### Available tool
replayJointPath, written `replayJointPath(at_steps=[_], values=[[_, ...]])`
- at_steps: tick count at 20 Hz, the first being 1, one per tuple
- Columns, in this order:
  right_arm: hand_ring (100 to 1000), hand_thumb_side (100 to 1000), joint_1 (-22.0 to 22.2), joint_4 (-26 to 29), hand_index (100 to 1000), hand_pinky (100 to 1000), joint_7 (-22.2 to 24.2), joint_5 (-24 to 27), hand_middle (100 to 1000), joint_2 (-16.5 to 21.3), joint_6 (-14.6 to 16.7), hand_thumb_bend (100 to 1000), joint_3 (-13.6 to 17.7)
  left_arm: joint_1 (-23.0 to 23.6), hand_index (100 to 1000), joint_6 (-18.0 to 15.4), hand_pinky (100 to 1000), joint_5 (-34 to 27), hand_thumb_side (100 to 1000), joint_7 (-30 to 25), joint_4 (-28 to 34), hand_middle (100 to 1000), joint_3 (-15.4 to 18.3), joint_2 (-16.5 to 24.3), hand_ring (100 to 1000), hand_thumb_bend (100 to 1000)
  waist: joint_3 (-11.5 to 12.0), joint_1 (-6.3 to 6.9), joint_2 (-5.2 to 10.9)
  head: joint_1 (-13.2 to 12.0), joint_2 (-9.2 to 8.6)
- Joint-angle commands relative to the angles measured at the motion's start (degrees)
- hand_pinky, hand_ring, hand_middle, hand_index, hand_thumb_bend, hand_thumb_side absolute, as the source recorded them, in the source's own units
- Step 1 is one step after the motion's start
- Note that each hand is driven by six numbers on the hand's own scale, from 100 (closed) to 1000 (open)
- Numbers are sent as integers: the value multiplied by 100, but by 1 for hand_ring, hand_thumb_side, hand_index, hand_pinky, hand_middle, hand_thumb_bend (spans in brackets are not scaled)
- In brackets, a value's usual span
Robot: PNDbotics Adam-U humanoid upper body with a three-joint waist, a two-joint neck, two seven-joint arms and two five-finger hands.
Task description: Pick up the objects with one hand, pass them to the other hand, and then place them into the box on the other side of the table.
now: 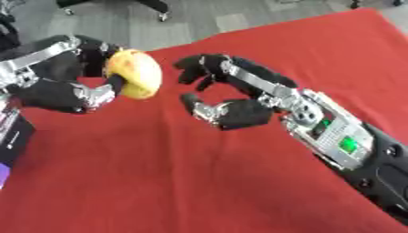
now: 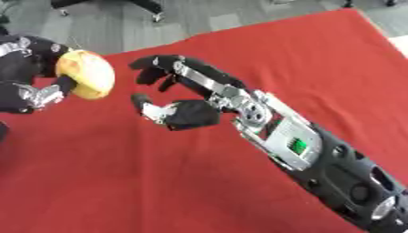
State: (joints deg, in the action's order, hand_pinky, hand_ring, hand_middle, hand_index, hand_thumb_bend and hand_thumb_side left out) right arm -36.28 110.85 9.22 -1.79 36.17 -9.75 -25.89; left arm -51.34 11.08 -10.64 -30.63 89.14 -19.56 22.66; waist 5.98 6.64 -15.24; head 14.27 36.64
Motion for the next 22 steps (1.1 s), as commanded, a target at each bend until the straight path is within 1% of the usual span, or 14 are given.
replayJointPath(at_steps=[1, 4, 5, 9, 14, 15, 16, 19, 22], values=[[826, 774, -55, 18, 928, 756, 13, -168, 769, 124, 18, 186, 66, -63, 586, -6, 701, -49, 100, 59, 130, 496, 133, 180, 599, 100, 8, -30, 4, -17, -69], [826, 784, -46, 6, 928, 755, -28, -225, 769, 125, 15, 191, 72, -47, 595, -17, 701, -10, 108, 70, 165, 504, 138, 204, 604, 100, 12, -36, 0, -21, -72], [826, 784, -38, 4, 928, 755, -41, -242, 768, 126, 11, 191, 74, -31, 587, -19, 698, -2, 145, 89, 170, 496, 159, 213, 600, 100, 13, -39, -2, -26, -73], [825, 782, 14, 14, 924, 755, -78, -298, 766, 115, -7, 175, 79, 51, 580, -82, 694, 77, 167, 292, 175, 490, 292, 286, 596, 100, 9, -49, 0, -73, -76], [824, 767, 49, 67, 921, 755, -87, -316, 764, 130, -38, 160, 76, 124, 567, -124, 683, 438, 158, 603, 210, 481, 358, 390, 587, 100, 14, -61, 6, -112, -77], [824, 765, 56, 81, 920, 756, -85, -320, 764, 137, -46, 162, 76, 139, 567, -111, 683, 522, 212, 678, 217, 483, 374, 418, 588, 100, 15, -62, 9, -121, -73], [824, 763, 62, 94, 920, 756, -84, -324, 763, 144, -56, 155, 77, 155, 569, -100, 685, 604, 147, 750, 230, 484, 393, 447, 591, 100, 16, -63, 12, -132, -68], [824, 757, 95, 139, 919, 755, -98, -332, 763, 162, -79, 149, 87, 253, 565, -33, 685, 849, 149, 997, 275, 483, 539, 597, 591, 100, 24, -67, 20, -221, -39], [824, 751, 122, 184, 919, 756, -120, -329, 763, 184, -94, 144, 101, 391, 569, 79, 688, 976, 149, 1227, 277, 487, 739, 775, 595, 100, 32, -69, 25, -374, -6]])
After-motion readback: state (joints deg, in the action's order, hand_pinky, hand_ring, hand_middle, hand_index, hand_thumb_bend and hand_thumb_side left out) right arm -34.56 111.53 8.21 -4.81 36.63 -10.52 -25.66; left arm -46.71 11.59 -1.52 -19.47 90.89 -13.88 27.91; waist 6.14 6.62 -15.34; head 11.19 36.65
